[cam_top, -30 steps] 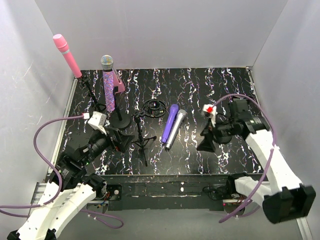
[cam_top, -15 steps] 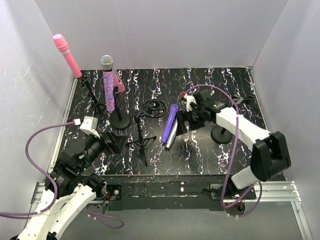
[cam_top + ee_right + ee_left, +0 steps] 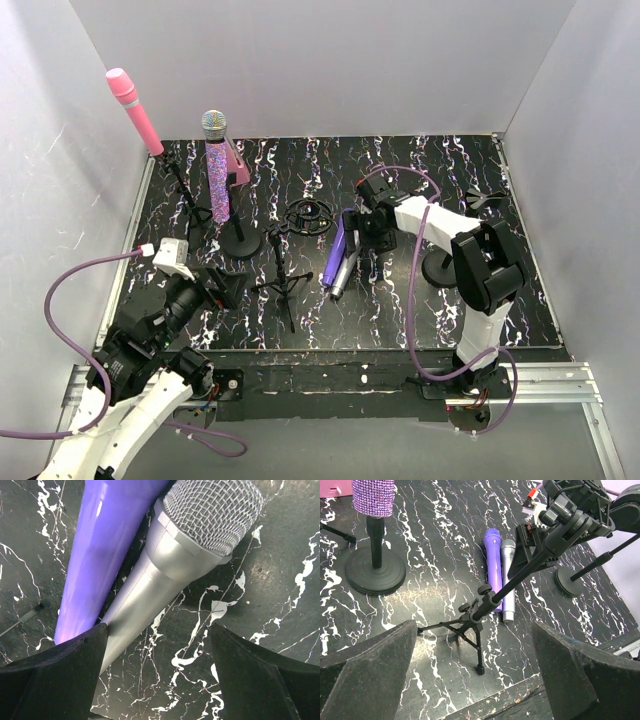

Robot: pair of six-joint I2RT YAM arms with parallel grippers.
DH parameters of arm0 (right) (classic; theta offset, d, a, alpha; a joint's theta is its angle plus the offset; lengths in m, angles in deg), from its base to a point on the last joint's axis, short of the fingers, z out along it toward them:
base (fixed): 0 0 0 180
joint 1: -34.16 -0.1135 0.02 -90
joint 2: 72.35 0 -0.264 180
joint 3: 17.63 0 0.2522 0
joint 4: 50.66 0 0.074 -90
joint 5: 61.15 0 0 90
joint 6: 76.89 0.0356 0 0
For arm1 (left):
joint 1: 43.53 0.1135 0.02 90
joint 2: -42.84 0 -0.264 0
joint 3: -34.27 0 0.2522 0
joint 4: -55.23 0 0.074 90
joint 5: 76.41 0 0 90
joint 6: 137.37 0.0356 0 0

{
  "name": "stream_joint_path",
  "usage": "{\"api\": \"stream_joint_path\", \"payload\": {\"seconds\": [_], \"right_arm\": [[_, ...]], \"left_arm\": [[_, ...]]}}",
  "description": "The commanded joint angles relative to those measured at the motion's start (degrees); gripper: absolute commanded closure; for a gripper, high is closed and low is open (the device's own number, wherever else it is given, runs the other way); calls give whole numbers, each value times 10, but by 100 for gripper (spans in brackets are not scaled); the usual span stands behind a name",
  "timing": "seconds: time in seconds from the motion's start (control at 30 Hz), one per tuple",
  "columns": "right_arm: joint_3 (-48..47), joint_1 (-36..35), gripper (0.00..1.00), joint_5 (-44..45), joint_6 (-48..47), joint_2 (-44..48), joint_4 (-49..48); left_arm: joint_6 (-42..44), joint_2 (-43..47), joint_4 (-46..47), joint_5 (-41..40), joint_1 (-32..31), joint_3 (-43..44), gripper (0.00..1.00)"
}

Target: Attach the microphones to the stand

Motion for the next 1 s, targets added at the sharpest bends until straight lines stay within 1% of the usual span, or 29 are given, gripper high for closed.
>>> {"api": "stream_joint_path", "payload": {"seconds": [0.0, 0.13, 0.27, 0.43, 0.53, 0.6, 0.67, 0.8, 0.93, 0.97], "right_arm": [[-22, -2, 12, 43, 9, -11, -5], [-11, -1, 12, 77, -7, -16, -7], [2, 1, 17, 101, -26, -17, -3], [17, 9, 17, 147, -42, 3, 9], [24, 13, 14, 137, -50, 30, 7], [35, 14, 12, 101, -51, 48, -7], [36, 14, 12, 84, -52, 47, -11], [19, 16, 16, 78, -53, 10, 5], [19, 22, 24, 75, -53, -13, 6], [21, 22, 28, 77, -55, -15, 5]], "left_arm": [[4, -1, 0, -8, 0, -8, 2], [4, 5, 0, -10, 0, -9, 2], [5, 11, 1, -9, 0, -11, 2], [4, 19, 0, -7, 0, -11, 2], [5, 23, 2, -7, 0, -12, 2], [5, 24, 2, -7, 0, -12, 2], [6, 22, 2, -6, 0, -12, 2], [6, 23, 2, -3, 0, -12, 2], [3, 30, 2, -3, 0, -12, 2], [3, 32, 2, -4, 0, -12, 2]]}}
